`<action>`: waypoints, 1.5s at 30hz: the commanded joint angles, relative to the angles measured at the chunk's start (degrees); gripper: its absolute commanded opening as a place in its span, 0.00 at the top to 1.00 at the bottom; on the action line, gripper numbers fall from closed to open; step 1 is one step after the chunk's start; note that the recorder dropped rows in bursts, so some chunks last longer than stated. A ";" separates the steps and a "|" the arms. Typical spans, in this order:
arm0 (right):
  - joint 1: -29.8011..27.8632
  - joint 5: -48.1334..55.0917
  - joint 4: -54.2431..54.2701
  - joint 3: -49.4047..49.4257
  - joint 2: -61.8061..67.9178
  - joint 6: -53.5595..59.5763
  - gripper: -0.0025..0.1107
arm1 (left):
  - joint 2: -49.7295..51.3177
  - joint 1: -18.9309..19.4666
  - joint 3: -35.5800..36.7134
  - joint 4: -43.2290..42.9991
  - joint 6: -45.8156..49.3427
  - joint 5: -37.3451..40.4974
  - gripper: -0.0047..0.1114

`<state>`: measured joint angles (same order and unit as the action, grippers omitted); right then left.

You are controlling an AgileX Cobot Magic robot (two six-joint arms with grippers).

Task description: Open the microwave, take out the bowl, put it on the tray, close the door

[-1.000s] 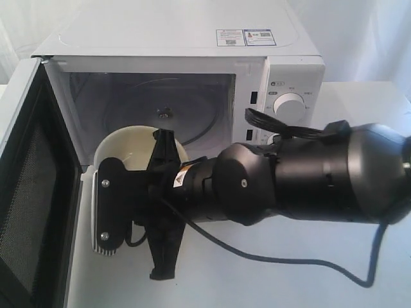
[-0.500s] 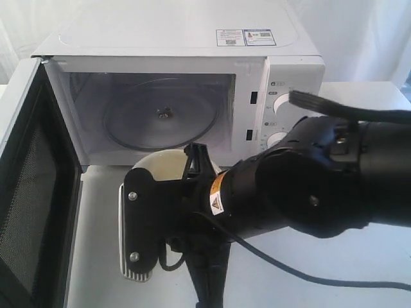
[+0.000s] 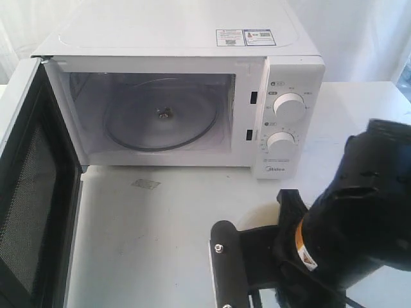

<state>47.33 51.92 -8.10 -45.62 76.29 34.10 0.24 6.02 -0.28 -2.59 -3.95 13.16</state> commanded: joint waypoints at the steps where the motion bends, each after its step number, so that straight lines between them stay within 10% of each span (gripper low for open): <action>1: 0.07 0.32 -1.40 3.47 -3.88 -5.50 0.98 | -0.24 0.06 0.28 0.46 -0.05 0.14 0.96; 45: 0.07 -18.44 0.71 16.26 -5.27 -16.43 0.98 | -0.24 0.06 0.28 0.46 -0.05 0.14 0.96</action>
<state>47.33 35.21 -6.66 -30.18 71.50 17.96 0.24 6.02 -0.28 -2.59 -3.95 13.16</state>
